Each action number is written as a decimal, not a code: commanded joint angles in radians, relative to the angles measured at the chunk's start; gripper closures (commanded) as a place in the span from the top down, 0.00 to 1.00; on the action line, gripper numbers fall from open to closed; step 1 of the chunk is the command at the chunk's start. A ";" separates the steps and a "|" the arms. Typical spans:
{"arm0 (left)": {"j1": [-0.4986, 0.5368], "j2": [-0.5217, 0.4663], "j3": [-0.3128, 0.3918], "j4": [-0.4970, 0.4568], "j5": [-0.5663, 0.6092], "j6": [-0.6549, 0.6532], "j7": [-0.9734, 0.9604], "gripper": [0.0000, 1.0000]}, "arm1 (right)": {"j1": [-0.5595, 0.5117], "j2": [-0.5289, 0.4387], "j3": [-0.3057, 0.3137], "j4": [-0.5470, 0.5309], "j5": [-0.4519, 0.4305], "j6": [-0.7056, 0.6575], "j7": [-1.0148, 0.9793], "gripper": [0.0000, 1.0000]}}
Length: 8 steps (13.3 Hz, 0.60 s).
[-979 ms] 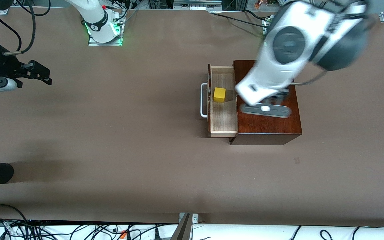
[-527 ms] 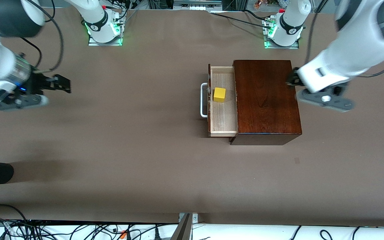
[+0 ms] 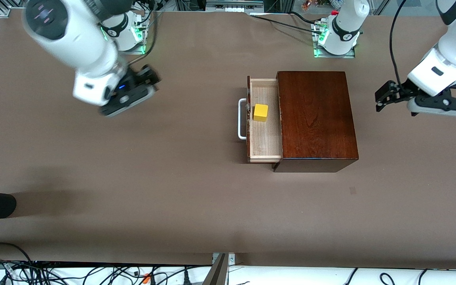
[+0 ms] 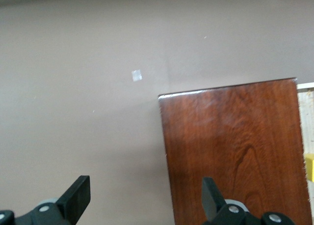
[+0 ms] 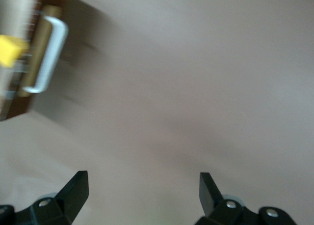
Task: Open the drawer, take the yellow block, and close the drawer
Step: 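Withdraw the left gripper while the right gripper reaches toward the drawer, then lower the right gripper onto the yellow cube and close it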
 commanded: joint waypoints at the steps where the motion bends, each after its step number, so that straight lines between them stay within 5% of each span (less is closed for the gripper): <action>1: 0.020 -0.029 -0.014 -0.005 -0.011 -0.059 -0.011 1.00 | 0.145 0.065 0.001 0.048 0.013 0.137 -0.113 1.00; 8: 0.020 0.003 -0.014 0.069 -0.010 -0.088 -0.009 1.00 | 0.347 0.405 0.004 0.342 -0.004 0.372 -0.249 1.00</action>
